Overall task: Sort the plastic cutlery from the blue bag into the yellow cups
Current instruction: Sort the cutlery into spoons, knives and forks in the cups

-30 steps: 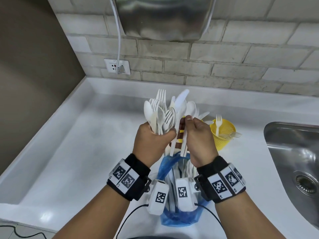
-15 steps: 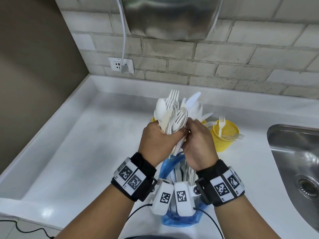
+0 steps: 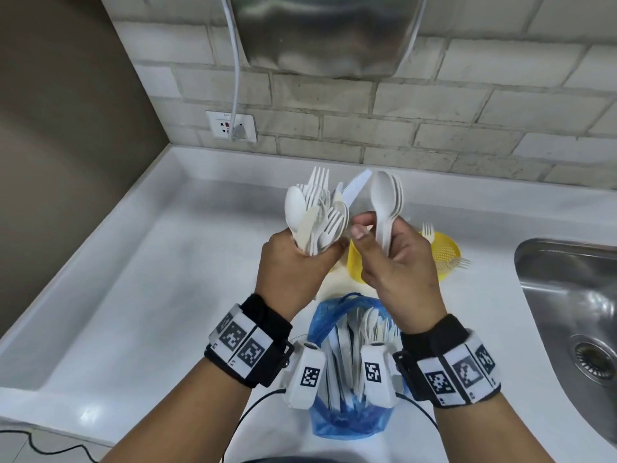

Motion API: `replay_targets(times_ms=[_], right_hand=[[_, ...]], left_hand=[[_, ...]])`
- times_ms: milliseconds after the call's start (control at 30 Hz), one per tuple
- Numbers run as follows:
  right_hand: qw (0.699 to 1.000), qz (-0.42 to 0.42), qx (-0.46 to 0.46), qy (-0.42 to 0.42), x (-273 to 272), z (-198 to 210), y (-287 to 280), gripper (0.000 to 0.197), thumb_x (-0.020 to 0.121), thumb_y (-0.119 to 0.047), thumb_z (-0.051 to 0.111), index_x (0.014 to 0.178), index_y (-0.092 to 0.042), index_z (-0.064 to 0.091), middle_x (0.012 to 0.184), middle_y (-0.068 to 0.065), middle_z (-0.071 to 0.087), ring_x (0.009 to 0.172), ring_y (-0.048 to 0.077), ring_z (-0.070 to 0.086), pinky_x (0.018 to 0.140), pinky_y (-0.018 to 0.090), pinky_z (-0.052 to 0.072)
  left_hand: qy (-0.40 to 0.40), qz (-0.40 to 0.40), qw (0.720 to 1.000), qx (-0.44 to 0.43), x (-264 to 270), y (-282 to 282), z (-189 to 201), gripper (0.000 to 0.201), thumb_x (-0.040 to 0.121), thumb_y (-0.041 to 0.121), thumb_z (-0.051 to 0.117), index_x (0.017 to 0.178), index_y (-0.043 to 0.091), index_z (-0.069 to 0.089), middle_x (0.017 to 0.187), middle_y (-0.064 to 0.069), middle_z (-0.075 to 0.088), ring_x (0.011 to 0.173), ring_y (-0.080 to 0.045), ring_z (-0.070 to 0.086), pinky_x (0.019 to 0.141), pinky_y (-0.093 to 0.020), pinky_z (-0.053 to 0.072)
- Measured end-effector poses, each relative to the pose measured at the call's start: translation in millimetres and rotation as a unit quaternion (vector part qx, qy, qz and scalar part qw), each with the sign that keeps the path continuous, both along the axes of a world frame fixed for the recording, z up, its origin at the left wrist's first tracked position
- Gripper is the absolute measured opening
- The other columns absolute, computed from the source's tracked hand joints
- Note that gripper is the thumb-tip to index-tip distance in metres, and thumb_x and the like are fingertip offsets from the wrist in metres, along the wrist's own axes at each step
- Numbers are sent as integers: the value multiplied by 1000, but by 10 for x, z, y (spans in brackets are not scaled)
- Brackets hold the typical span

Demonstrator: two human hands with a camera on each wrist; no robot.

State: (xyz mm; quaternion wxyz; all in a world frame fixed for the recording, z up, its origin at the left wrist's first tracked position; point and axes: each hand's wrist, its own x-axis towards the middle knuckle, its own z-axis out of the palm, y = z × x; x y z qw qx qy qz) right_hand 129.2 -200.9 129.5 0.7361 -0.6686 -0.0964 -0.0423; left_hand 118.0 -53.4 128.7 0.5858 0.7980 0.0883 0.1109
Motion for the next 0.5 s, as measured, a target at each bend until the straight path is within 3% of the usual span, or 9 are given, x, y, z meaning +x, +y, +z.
replay_targets(times_ms=[67, 133, 300, 400, 500], right_hand=[[1000, 9, -15, -5, 2, 9, 15, 6, 97, -7, 67, 102, -4, 65, 56, -17, 58, 48, -2, 52, 53, 7, 39], [1000, 23, -11, -8, 1, 31, -3, 6, 96, -2, 66, 101, -1, 65, 55, -16, 60, 47, -2, 54, 52, 6, 41], [999, 32, -24, -17, -2, 69, -16, 14, 94, 1, 67, 104, 10, 64, 54, -17, 61, 47, -2, 57, 52, 7, 43], [999, -10, -41, -21, 13, 44, -9, 3, 96, -6, 69, 96, -3, 69, 55, -18, 61, 48, -1, 55, 53, 8, 41], [994, -75, -70, -28, 27, -7, 16, 16, 98, -10, 68, 83, -17, 69, 54, -17, 60, 49, 1, 53, 54, 15, 43]], left_hand=[[-2, -18, 1000, -8, -15, -3, 13, 19, 83, 41, 80, 90, 22, 78, 73, 5, 76, 70, -15, 73, 68, -38, 62], [-2, -34, 999, -20, -25, -5, 19, 16, 85, 40, 78, 93, 26, 78, 76, 8, 76, 70, -11, 73, 70, -36, 62], [-14, -49, 999, -13, -35, 4, 10, 10, 84, 36, 80, 79, 35, 72, 66, 17, 71, 65, -5, 71, 61, -21, 56], [-18, -68, 997, -19, -45, -8, 11, 11, 82, 39, 81, 82, 40, 70, 70, 21, 72, 68, -1, 71, 64, -20, 57], [-24, -84, 995, -39, -54, -10, 14, 14, 80, 38, 83, 86, 34, 71, 72, 16, 74, 70, -2, 71, 64, -17, 55]])
